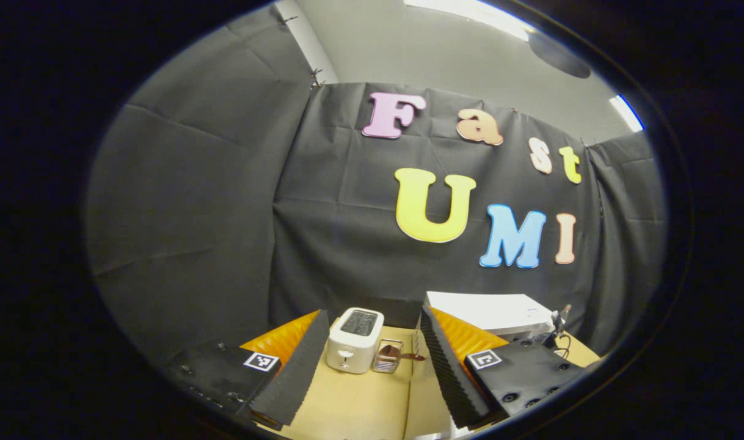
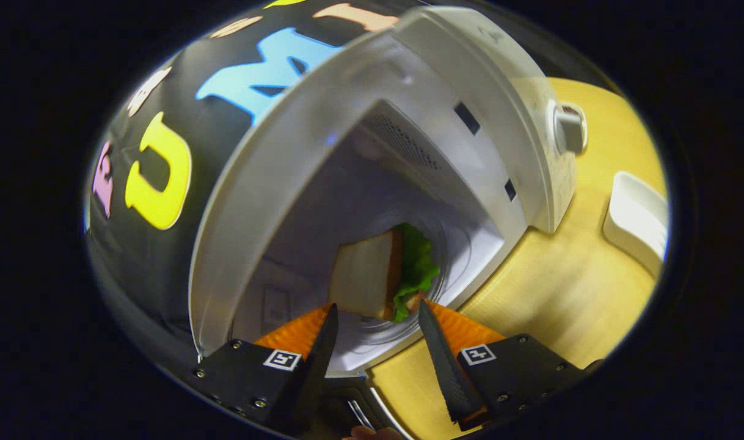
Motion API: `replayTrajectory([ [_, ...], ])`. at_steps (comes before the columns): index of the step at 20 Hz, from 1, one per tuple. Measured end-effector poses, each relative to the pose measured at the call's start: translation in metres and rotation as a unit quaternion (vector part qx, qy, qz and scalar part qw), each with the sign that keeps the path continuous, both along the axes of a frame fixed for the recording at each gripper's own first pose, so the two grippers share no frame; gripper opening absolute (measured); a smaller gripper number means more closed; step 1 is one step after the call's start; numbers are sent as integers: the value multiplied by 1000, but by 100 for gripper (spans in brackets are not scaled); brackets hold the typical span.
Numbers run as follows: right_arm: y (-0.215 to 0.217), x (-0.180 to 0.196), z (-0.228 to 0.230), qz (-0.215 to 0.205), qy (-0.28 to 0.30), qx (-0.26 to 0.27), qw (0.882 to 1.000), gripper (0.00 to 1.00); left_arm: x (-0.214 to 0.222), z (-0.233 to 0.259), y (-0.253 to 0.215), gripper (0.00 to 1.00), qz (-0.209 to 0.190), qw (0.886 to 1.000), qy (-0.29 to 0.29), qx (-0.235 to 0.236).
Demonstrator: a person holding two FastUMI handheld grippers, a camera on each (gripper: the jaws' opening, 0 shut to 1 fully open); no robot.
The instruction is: Open the microwave oven with the left hand, put the food in, and close the microwave oven.
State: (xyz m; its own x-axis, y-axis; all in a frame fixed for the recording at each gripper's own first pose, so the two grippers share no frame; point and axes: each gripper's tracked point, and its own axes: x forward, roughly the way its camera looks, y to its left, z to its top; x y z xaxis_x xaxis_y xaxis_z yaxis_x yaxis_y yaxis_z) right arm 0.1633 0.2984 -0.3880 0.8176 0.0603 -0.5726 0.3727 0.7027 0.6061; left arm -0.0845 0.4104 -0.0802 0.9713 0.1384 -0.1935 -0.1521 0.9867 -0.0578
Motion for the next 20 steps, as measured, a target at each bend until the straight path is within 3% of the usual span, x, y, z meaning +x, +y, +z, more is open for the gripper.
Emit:
replayTrajectory([
  [7, -30, -62, 88, 84, -73, -151, 982, 80, 14, -22, -54, 97, -47, 999, 1, 11],
  [12, -73, -104, 177, 93, -141, -236, 957, 80, 24, -32, -111, 97, -90, 996, 6, 11],
  [16, -104, -135, 235, 93, -188, -319, 924, 80, 29, -33, -144, 96, -110, 994, 7, 20],
  [20, -120, -165, 277, 89, -212, -360, 904, 80, 29, -30, -165, 96, -122, 992, 10, 30],
])
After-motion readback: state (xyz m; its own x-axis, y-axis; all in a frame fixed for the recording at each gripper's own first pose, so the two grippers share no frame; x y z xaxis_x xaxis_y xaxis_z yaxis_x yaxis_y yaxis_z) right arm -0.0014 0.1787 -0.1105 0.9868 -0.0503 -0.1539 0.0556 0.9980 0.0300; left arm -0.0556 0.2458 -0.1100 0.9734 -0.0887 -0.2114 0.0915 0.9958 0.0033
